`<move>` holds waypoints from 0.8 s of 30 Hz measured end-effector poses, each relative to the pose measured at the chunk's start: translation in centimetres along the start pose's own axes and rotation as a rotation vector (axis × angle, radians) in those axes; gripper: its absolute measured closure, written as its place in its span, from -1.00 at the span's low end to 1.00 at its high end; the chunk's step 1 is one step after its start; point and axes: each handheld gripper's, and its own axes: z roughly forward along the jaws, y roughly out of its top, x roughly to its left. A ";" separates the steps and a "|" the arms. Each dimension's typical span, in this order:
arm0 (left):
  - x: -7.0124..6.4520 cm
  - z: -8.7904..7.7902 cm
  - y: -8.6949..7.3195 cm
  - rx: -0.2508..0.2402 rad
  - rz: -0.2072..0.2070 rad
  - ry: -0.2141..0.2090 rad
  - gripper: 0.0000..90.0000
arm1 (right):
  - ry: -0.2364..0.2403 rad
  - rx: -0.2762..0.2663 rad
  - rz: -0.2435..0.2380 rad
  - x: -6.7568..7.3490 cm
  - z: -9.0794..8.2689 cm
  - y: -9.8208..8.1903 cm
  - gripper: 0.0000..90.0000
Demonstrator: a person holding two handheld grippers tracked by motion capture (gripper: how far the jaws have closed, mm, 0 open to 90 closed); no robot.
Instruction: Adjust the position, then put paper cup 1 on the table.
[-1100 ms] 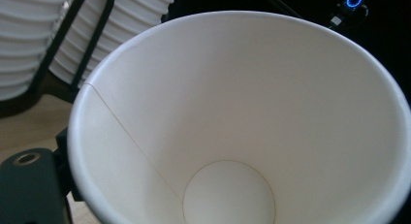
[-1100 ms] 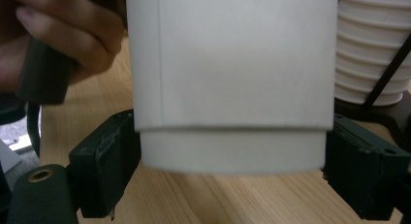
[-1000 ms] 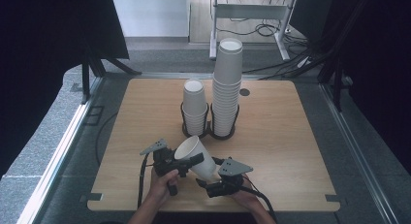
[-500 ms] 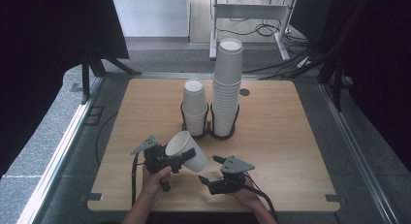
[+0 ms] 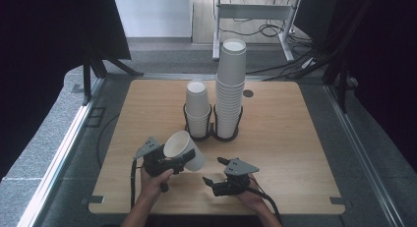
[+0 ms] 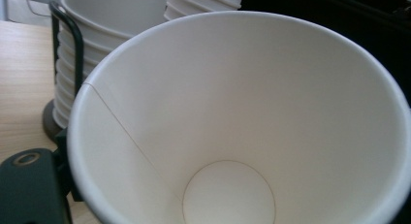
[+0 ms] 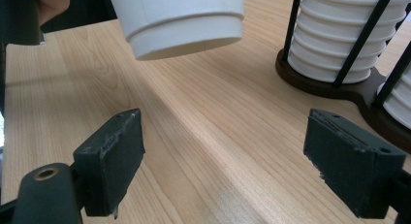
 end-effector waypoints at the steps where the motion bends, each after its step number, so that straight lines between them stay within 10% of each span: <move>1: 0.0 0.0 0.0 0.005 0.012 0.015 -0.73 | -0.001 0.003 -0.003 0.0 0.0 0.0 -0.68; 24: 1.0 -0.9 0.4 0.016 0.117 0.183 -0.73 | -0.012 0.008 -0.001 -0.1 0.0 -0.1 -0.64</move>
